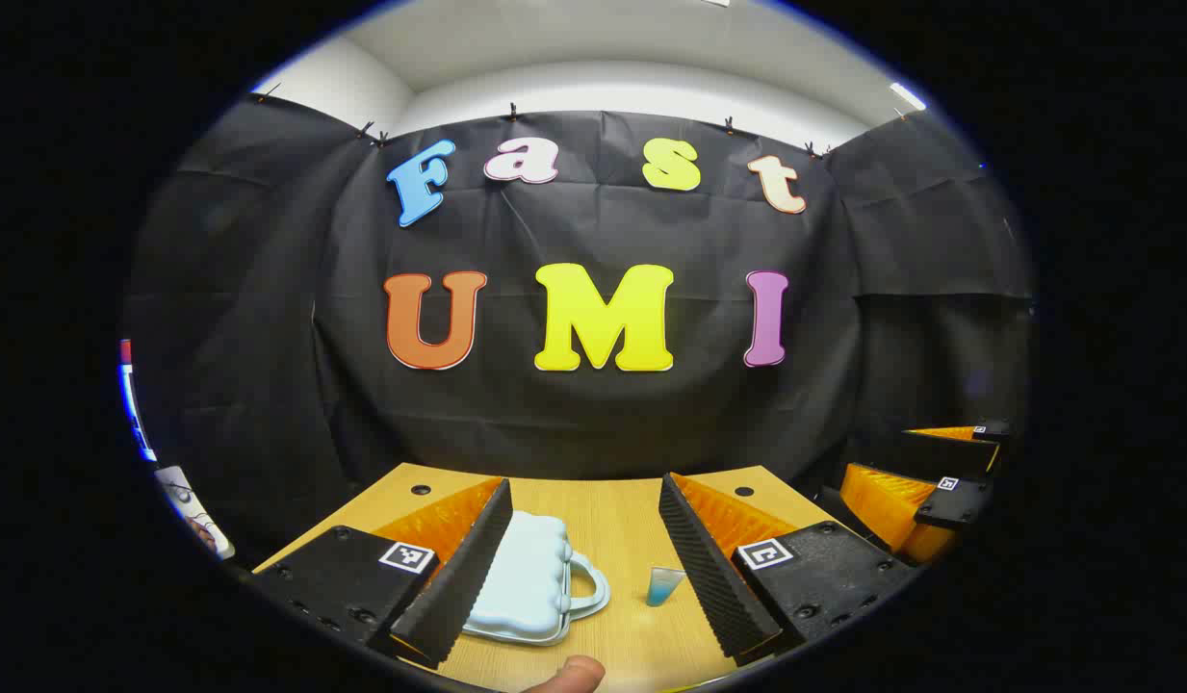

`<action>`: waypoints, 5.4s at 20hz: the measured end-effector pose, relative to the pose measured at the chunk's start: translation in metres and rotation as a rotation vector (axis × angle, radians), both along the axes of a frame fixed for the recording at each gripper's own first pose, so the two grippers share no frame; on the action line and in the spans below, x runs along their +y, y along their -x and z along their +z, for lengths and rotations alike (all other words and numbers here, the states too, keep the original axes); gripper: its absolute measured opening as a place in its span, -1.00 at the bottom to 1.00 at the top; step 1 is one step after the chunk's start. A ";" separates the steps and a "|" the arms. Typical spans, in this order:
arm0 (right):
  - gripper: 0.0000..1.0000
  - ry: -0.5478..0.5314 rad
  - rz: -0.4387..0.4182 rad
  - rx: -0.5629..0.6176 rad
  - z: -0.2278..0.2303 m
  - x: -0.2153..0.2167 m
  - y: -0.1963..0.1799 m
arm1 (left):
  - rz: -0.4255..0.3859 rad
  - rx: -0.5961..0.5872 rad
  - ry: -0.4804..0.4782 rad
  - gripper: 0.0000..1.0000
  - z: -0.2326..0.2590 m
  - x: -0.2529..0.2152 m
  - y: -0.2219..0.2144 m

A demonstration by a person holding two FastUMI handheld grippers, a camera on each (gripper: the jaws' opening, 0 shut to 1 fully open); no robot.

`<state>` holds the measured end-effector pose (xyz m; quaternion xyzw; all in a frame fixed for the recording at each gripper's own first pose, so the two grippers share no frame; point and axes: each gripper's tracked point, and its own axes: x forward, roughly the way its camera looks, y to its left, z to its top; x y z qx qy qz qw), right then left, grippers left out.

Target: First open the suitcase, pack the skin care products into it, and then close the suitcase.

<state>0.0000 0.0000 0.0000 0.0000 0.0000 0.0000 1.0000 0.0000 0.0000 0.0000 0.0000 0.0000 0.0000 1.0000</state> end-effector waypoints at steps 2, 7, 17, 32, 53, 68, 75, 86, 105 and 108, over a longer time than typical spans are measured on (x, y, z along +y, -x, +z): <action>0.60 -0.002 -0.007 0.002 -0.001 -0.008 -0.001 | -0.011 0.010 0.000 0.96 -0.004 -0.008 -0.002; 0.61 -0.002 -0.022 0.000 -0.003 -0.023 -0.004 | -0.029 0.043 -0.011 0.96 -0.016 -0.022 -0.008; 0.61 0.026 -0.033 0.017 -0.010 -0.036 -0.016 | -0.013 0.063 -0.095 0.96 -0.036 -0.019 -0.027; 0.61 0.110 -0.267 -0.043 0.000 -0.133 -0.021 | -0.033 0.141 -0.994 0.94 -0.191 0.012 -0.070; 0.61 0.032 -0.224 0.050 -0.036 -0.183 -0.051 | -0.018 0.400 -1.406 -0.11 -0.264 0.025 -0.123; 0.61 0.056 -0.089 0.025 -0.029 -0.167 -0.066 | 0.070 0.361 -1.058 -0.94 -0.214 0.031 -0.115; 0.61 0.067 -0.117 -0.011 -0.007 -0.099 -0.079 | 0.065 0.286 -0.795 -0.94 -0.134 0.075 -0.097; 0.61 0.099 -0.060 -0.040 0.017 0.066 -0.098 | 0.164 0.242 -0.230 -0.95 -0.061 0.269 -0.075; 0.61 0.161 -0.061 0.041 0.001 0.165 -0.092 | 0.226 0.530 0.515 -0.93 -0.310 0.489 -0.086; 0.61 0.181 -0.070 0.044 0.001 0.164 -0.091 | 0.216 0.516 0.647 -0.92 -0.326 0.488 -0.087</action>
